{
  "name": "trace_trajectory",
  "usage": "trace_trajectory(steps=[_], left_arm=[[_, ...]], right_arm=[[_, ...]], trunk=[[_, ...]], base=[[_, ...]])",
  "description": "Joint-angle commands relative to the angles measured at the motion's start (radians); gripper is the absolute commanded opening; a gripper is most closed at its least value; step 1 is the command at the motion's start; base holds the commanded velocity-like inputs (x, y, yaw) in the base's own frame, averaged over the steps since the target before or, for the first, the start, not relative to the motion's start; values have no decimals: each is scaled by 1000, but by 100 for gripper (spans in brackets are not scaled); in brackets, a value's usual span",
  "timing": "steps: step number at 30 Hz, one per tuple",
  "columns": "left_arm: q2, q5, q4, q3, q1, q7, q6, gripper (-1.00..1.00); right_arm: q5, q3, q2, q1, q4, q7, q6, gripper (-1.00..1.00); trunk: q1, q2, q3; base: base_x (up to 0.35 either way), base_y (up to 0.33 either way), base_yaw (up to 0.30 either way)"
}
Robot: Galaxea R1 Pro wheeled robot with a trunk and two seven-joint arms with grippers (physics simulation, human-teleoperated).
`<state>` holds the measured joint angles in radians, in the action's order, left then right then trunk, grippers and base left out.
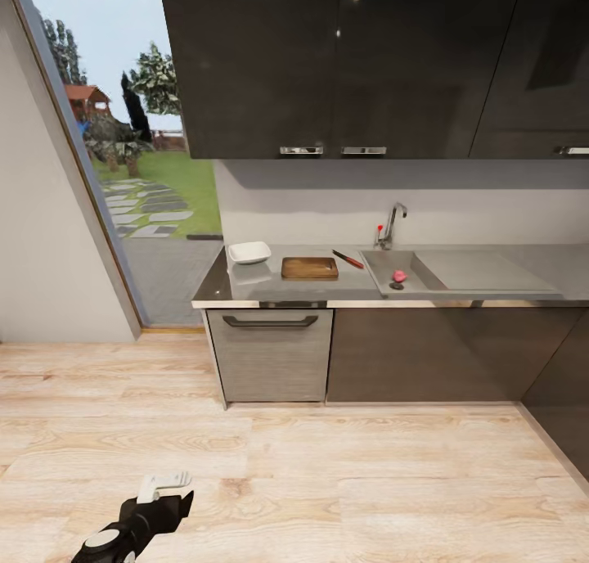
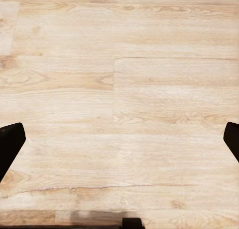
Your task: In the kitchen, take the Vidalia onion out of the sink, dice it on the chopping board with the paring knife, put the diced onion into the bowl on the countertop, then place both the paring knife and the chopping board into the sink.
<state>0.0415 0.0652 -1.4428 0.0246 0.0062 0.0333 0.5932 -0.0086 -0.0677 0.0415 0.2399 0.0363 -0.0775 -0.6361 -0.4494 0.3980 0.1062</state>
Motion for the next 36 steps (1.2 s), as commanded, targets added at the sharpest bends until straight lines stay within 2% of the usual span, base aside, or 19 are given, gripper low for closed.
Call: trace_trajectory(steps=[1, 9, 11, 13, 15, 17, 22, 25, 30, 34, 36], left_arm=[[0, 7, -3, 0, 0, 3, 6, 100], [-5, 7, -55, -1, -3, 3, 28, 100], [-20, 7, -76, -1, -5, 3, 47, 100], [-62, 4, -96, -2, -16, 2, 65, 100], [-92, 1, -102, -3, -36, 2, 71, 100], [-105, 0, -105, -3, -53, 2, 74, 100], [-141, -2, -108, -4, -151, 2, 94, 100], [-163, -2, -108, -6, -228, 5, 155, 100], [-176, -1, -107, -31, -340, 20, 262, 100], [-185, 2, -85, -65, -484, 37, 341, 100], [-188, 5, -27, -75, -599, 42, 376, 100]], right_arm=[[-1, -7, 1, 1, -1, -8, -2, 100], [-1, -7, 0, 1, -1, -10, -3, 100], [-1, -7, 1, 1, 0, -10, -3, 100], [-1, -7, 1, 1, 0, -10, -3, 100], [-1, -7, 1, 1, 0, -10, -3, 100], [-1, -6, 1, 1, 1, -10, -3, 100], [-1, -6, 0, 1, 2, -10, -3, 100], [-1, -6, -1, 1, 2, -10, -4, 100], [-1, -6, -1, 1, 2, -10, -4, 100], [-1, -6, -2, 1, 2, -10, -5, 100], [-1, -6, -4, 1, 2, -10, -7, 100]], trunk=[[-1, 2, 2], [-1, 2, 2], [-1, 2, 2], [-1, 2, 2], [-1, 2, 2], [-1, 2, 2], [-1, 2, 2], [-1, 2, 2], [-1, 2, 2], [-1, 2, 2], [-1, 2, 2]], base=[[0, 0, 0], [0, 0, 0], [0, 0, 0], [0, 0, 0], [0, 0, 0], [0, 0, 0], [0, 0, 0], [0, 0, 0], [0, 0, 0], [0, 0, 0], [0, 0, 0]])
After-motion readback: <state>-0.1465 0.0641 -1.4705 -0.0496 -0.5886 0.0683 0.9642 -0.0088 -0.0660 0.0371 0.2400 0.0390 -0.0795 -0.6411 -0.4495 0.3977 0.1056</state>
